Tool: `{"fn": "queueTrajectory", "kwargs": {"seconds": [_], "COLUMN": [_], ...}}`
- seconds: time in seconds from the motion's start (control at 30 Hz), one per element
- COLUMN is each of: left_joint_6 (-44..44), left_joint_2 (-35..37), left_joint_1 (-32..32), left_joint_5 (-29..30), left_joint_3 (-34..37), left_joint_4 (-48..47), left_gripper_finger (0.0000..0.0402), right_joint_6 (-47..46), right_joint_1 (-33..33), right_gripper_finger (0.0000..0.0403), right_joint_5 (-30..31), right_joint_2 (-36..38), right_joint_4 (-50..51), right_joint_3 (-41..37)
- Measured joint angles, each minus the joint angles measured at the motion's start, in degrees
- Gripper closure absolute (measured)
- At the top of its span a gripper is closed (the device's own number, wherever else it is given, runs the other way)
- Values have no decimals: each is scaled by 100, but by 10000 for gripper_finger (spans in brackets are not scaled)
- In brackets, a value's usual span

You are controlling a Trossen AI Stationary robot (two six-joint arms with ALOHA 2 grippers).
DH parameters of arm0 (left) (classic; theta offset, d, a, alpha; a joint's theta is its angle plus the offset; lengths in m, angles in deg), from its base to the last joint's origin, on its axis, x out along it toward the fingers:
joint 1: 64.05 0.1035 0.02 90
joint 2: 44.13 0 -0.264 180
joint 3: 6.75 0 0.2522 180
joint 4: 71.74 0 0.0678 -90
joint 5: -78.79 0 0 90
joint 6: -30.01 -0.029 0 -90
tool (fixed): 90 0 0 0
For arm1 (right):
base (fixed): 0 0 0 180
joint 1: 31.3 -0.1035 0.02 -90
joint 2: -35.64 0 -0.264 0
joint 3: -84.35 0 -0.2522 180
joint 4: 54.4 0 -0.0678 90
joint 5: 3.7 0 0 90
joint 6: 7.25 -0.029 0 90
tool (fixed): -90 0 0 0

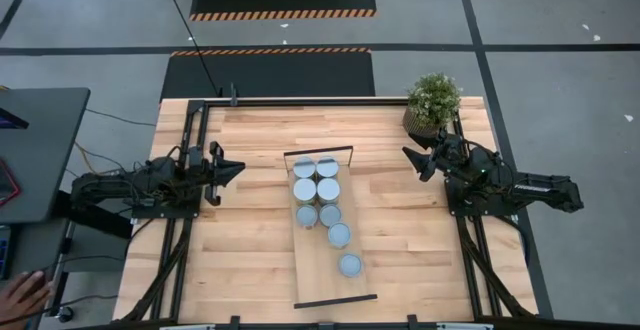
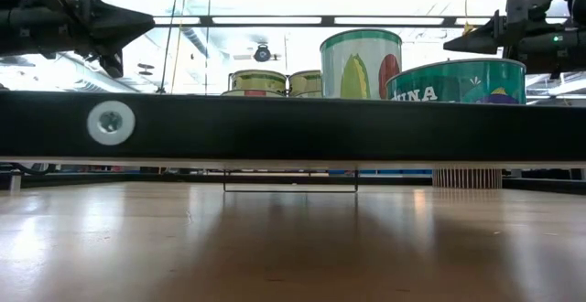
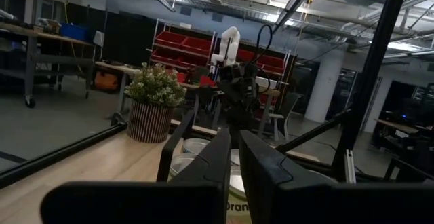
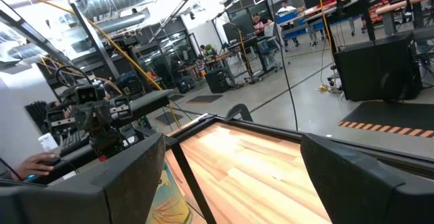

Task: Pick and place cans onto a shelf
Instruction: Return to Home Position

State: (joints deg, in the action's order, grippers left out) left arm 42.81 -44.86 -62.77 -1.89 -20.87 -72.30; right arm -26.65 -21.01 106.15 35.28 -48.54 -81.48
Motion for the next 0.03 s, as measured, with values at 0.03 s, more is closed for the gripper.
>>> {"fn": "queueTrajectory", "kwargs": {"seconds": [0.03], "left_joint_6": [2], "left_joint_2": [0], "left_joint_1": [0], "left_joint_5": [0], "left_joint_3": [0], "left_joint_4": [0], "left_gripper_finger": [363], "right_joint_6": [2], "right_joint_1": [0], "right_gripper_finger": [51], "right_joint_5": [-1], "right_joint_2": [0], "right_joint_4": [0], "right_joint_3": [0]}}
